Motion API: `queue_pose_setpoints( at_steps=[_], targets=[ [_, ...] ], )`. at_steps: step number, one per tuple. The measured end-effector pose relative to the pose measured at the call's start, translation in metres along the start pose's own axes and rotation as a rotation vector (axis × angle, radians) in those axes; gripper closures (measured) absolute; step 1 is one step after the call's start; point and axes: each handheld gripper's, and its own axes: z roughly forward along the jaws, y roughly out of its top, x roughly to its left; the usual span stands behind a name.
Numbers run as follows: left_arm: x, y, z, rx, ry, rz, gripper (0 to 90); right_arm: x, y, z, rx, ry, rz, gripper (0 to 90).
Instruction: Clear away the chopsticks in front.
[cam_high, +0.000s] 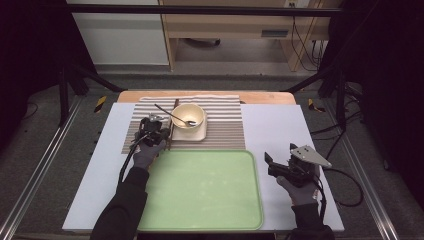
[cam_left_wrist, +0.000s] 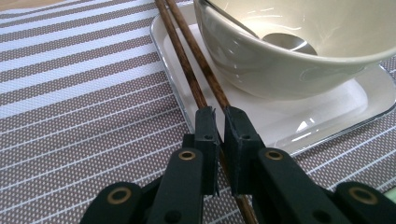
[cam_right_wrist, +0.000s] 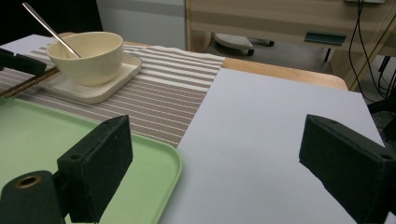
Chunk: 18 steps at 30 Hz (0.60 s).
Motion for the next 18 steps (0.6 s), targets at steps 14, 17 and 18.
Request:
queue_pose_setpoints(
  at_steps=[14,17,18],
  targets=[
    [0.0000,0.0041,0.0001,0.003,0.017,0.034,74.7,-0.0008,0.0001,-0.0001,0.000,-0.004,0.002,9.5],
    [0.0012,0.0077,0.0037,-0.002,0.019,0.029,75.5,-0.0004,-0.0002,0.0002,0.001,-0.002,0.001,9.5],
    [0.0016,0.0087,0.0046,0.002,0.020,0.035,76.1,-0.0003,-0.0003,0.0004,0.002,-0.003,0.000,9.6]
  ],
)
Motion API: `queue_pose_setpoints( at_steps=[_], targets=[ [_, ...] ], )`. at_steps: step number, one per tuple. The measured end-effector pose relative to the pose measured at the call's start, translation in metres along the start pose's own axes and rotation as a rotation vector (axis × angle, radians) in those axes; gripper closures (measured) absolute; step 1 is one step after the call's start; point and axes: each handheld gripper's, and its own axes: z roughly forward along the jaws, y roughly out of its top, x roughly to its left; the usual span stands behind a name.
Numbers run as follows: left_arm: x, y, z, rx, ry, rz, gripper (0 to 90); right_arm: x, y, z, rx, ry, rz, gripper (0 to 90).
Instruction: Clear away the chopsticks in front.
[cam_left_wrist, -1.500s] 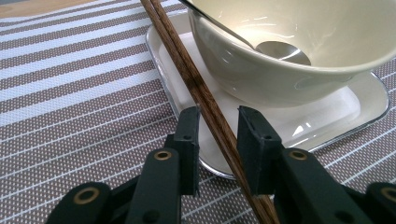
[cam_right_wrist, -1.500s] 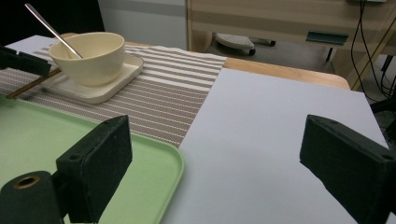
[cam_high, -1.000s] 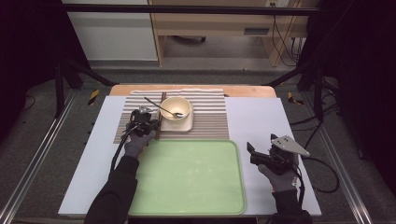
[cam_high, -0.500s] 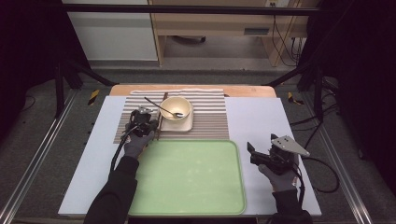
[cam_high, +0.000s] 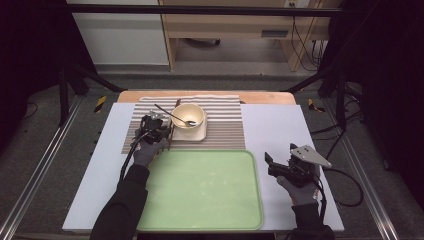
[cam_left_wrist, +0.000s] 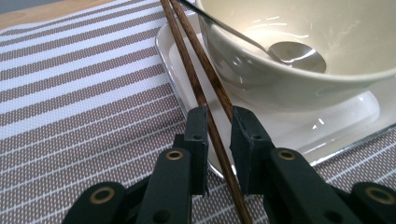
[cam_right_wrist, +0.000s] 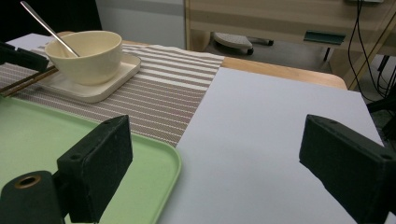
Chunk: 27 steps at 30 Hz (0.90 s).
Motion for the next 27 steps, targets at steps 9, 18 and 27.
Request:
queue_pose_setpoints(
  at_steps=[9,18,27],
  targets=[
    [-0.001,0.002,0.010,0.018,0.007,-0.006,80.6,-0.001,0.000,-0.001,-0.003,-0.001,0.002,9.7],
    [-0.002,0.004,0.012,0.027,0.023,-0.008,81.8,0.000,0.000,0.000,-0.002,-0.002,0.000,9.8],
    [0.002,0.004,0.009,0.019,0.044,-0.034,84.8,-0.001,0.000,-0.001,0.000,-0.002,0.003,9.8]
  ],
)
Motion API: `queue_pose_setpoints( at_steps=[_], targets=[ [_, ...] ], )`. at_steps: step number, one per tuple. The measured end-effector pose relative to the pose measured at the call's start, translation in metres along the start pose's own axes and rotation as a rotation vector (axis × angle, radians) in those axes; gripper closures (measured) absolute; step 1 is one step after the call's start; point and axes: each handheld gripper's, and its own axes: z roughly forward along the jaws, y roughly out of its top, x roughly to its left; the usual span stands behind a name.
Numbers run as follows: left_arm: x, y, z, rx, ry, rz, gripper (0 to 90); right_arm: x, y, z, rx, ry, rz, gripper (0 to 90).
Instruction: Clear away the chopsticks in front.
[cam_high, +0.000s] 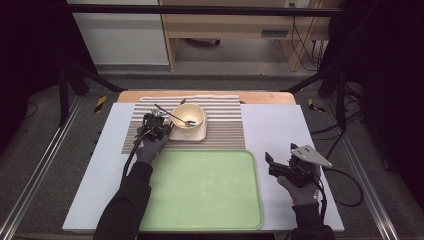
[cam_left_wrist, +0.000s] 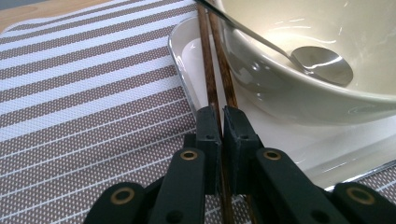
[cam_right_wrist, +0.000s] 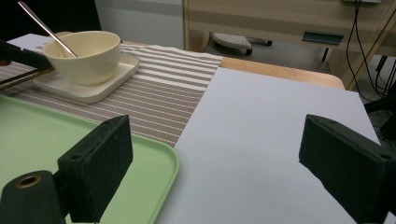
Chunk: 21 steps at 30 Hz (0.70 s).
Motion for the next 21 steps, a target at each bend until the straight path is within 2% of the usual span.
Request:
queue_pose_setpoints(
  at_steps=[14,21],
  targets=[
    [0.002,-0.002,-0.012,-0.046,-0.033,-0.015,85.1,0.000,0.000,0.000,0.003,0.008,-0.002,8.2],
    [0.005,-0.001,-0.022,-0.067,-0.027,-0.014,85.2,0.001,0.000,0.001,0.011,0.006,-0.009,7.4]
  ],
)
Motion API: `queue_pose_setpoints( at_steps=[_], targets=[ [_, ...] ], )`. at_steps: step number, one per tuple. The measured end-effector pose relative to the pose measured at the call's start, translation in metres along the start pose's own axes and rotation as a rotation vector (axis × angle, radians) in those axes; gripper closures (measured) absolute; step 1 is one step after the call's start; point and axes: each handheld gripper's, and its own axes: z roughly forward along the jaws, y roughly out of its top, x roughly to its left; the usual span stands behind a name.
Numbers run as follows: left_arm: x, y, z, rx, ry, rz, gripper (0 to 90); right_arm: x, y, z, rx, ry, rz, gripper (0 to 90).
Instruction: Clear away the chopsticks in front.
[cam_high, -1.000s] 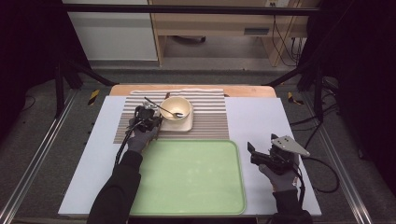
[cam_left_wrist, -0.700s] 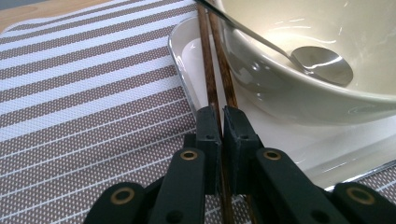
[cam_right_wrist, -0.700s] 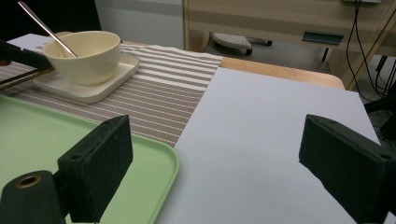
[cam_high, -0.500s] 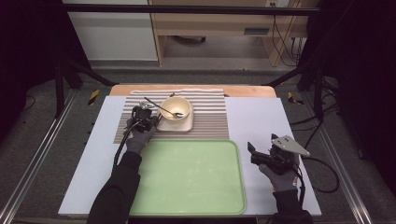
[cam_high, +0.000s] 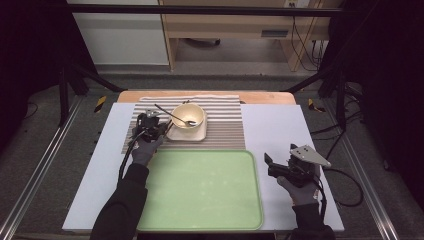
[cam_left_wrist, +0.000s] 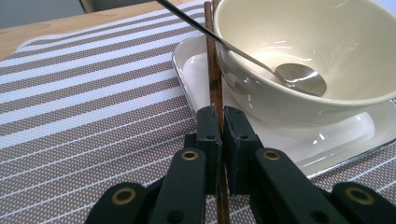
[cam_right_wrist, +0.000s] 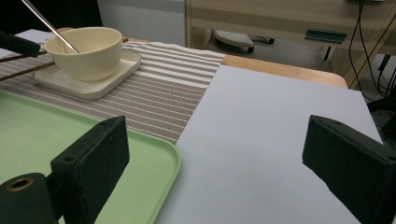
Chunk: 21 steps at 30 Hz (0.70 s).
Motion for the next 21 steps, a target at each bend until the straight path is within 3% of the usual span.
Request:
queue_pose_setpoints(
  at_steps=[9,21],
  targets=[
    [0.009,-0.003,-0.014,-0.018,0.010,-0.017,85.2,-0.001,0.000,-0.001,-0.006,-0.004,-0.002,7.3],
    [0.019,-0.021,-0.043,-0.047,0.023,-0.032,85.2,-0.001,0.001,-0.001,0.005,-0.001,-0.006,5.2]
  ],
)
